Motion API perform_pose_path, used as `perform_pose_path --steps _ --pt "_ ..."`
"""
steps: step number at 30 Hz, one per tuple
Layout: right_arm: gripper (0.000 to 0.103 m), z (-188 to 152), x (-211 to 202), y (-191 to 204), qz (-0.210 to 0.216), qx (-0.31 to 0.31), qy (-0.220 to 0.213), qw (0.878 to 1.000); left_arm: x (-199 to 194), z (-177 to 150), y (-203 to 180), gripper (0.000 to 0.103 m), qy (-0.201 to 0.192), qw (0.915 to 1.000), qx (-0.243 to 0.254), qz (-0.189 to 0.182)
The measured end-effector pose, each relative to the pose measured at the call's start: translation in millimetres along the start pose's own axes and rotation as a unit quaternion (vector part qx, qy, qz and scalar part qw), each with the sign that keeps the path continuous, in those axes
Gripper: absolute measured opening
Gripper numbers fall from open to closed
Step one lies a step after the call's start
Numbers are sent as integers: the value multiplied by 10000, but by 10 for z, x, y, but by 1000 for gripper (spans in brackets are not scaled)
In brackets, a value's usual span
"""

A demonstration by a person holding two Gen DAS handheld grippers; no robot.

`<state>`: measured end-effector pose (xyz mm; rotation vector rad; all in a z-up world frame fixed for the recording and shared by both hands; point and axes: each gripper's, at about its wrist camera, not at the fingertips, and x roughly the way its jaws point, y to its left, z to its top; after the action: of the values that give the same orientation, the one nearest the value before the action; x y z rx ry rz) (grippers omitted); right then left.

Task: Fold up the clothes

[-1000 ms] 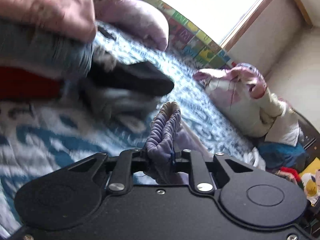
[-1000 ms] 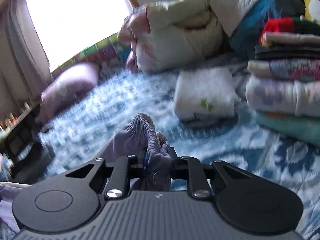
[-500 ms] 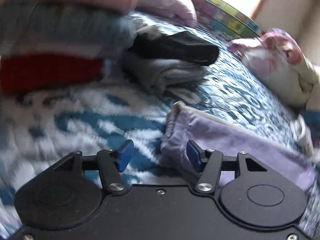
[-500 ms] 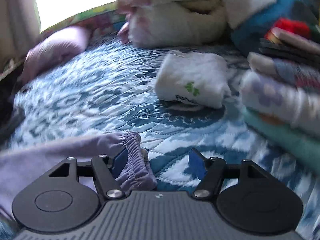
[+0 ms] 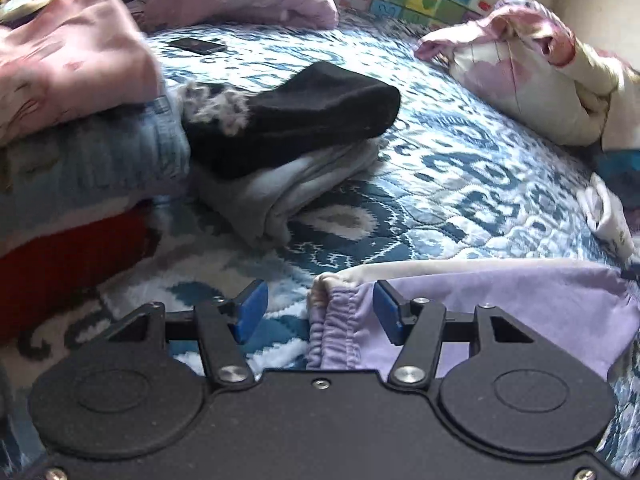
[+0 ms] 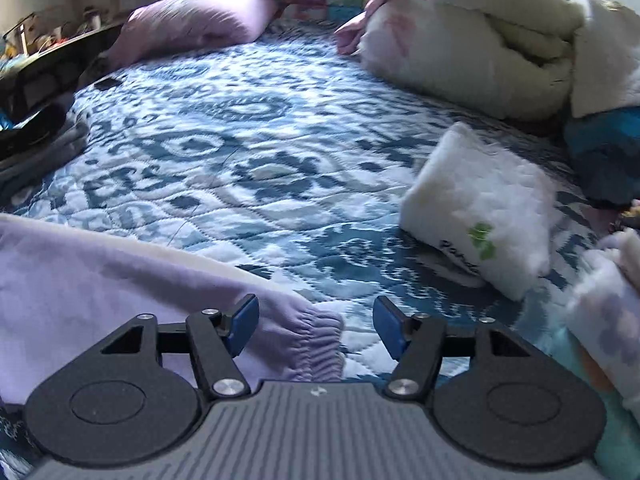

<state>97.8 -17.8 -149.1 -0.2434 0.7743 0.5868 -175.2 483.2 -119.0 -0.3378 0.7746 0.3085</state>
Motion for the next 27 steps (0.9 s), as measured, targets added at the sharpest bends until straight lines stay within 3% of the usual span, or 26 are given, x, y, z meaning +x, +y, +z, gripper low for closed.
perform_pose_path --steps 5,9,11,16,27 --pt "53 45 177 42 114 -95 223 9996 288 88 -97 37 380 9987 333 40" --pt "28 47 252 68 44 -212 316 9993 499 109 -175 24 613 9954 716 186" --pt "26 48 230 65 67 -255 277 9993 532 111 -227 18 620 9933 914 333" --pt "25 68 27 101 34 -505 -1 9987 334 121 -327 15 292 9917 1190 394" --pt "25 -37 -672 67 174 -574 -579 9965 -628 -19 -407 13 -806 9850 1514 -165"
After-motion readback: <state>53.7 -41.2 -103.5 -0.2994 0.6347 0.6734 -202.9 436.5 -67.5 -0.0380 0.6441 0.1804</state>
